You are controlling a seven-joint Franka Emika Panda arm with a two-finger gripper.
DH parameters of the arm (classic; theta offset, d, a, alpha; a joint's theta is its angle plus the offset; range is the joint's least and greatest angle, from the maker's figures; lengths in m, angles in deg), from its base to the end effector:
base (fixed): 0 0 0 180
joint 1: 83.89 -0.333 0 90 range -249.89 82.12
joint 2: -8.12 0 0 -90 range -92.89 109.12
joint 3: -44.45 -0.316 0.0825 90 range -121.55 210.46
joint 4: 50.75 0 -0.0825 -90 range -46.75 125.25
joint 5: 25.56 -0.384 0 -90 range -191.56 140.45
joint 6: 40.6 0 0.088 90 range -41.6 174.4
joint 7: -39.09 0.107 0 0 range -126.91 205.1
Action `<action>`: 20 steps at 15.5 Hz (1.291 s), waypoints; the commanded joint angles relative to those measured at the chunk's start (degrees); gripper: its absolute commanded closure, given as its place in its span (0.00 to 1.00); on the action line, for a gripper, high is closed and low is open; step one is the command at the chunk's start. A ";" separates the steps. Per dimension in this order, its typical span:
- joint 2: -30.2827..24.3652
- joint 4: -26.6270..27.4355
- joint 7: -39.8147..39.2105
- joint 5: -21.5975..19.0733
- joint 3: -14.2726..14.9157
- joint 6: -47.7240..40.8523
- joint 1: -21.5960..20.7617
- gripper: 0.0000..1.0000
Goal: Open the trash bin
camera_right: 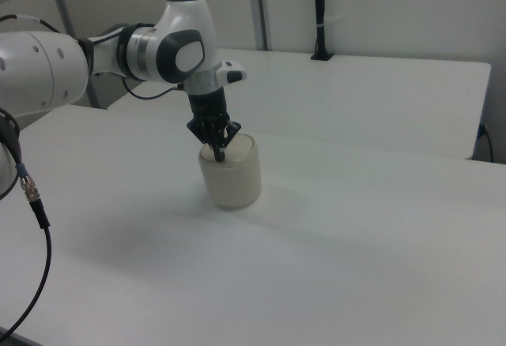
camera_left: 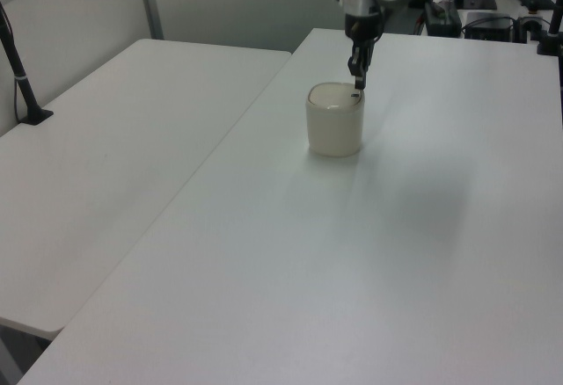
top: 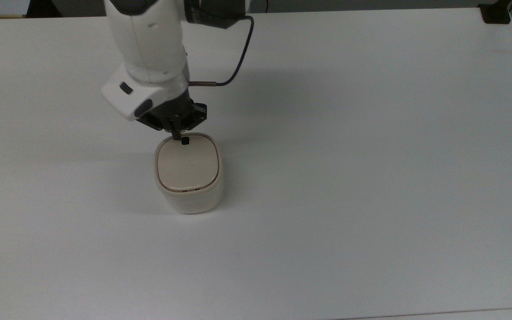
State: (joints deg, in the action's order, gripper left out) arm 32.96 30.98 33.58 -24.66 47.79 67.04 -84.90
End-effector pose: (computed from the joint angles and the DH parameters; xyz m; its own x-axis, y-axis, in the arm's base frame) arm 0.6887 -0.0226 0.4498 0.9977 0.0660 0.0153 0.0653 -0.9970 0.0412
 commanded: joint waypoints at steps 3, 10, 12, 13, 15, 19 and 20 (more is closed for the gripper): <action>1.26 0.27 -0.73 -1.08 0.35 3.53 -1.10 1.00; 1.26 0.01 -0.99 -1.16 0.35 3.46 -1.10 1.00; 0.21 -0.17 -0.99 -1.51 0.35 3.19 -1.01 1.00; -0.06 -0.17 -0.99 -1.69 0.35 3.28 -1.01 1.00; 0.12 -0.35 -0.99 -1.69 0.35 3.54 -1.10 1.00; 0.73 -0.09 -0.99 -1.60 0.35 3.80 -1.19 1.00; 0.99 -0.08 -1.08 -1.60 0.35 3.81 -1.19 1.00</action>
State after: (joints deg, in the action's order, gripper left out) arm 33.80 30.04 33.58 -25.19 47.78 69.30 -85.60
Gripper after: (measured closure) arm 0.991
